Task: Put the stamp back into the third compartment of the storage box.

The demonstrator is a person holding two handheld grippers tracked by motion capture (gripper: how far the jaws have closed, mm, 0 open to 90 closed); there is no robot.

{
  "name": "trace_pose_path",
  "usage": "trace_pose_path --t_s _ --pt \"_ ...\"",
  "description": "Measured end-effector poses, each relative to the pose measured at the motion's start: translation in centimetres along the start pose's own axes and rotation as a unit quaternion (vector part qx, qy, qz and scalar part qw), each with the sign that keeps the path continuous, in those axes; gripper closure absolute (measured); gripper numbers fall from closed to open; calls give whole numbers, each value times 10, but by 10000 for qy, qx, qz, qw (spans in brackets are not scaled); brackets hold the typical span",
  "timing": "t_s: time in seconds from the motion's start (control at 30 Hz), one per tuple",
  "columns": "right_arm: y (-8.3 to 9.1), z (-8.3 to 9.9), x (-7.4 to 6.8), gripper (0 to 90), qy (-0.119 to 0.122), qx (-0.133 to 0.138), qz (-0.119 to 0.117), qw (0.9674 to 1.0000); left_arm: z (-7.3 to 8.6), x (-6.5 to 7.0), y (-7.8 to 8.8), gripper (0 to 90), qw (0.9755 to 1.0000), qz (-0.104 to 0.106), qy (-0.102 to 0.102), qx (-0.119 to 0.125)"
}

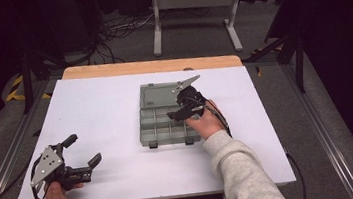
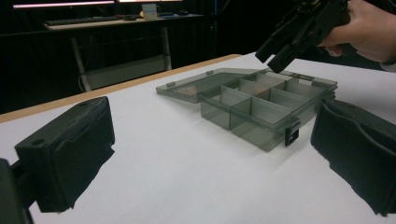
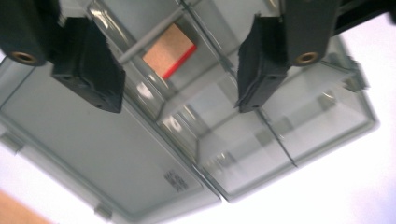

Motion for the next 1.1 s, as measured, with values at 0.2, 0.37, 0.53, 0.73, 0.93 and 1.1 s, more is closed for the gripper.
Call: trace_pose_path --t_s 0.2,0.37,0.53,0.73,0.93,1.1 --pt "16 -7 -9 173 142 332 27 9993 0 1 0 5 10000 9 -1 5" --pt "25 -8 -14 69 198 411 140 9989 0 1 -1 5 10000 16 -3 6" --pt "33 -9 -20 19 280 539 192 9980 0 1 -2 5 10000 21 4 3" --pt "44 -8 -26 0 363 717 149 9966 0 1 -2 5 10000 16 9 0" --pt "60 -7 -34 0 450 930 151 9945 0 1 -2 5 10000 16 13 0" --pt "71 -5 -40 0 459 1192 119 9917 0 1 -2 5 10000 10 13 4"
Point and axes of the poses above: each handheld gripper's, and its own axes: y roughly backward along the jaws, z roughly out of its underside, x roughly to its right, the point moved 7 cm from there along -y, roughly forward along the jaws, and after that the axes turned 1 degree about -x, right-handed, at the moved point
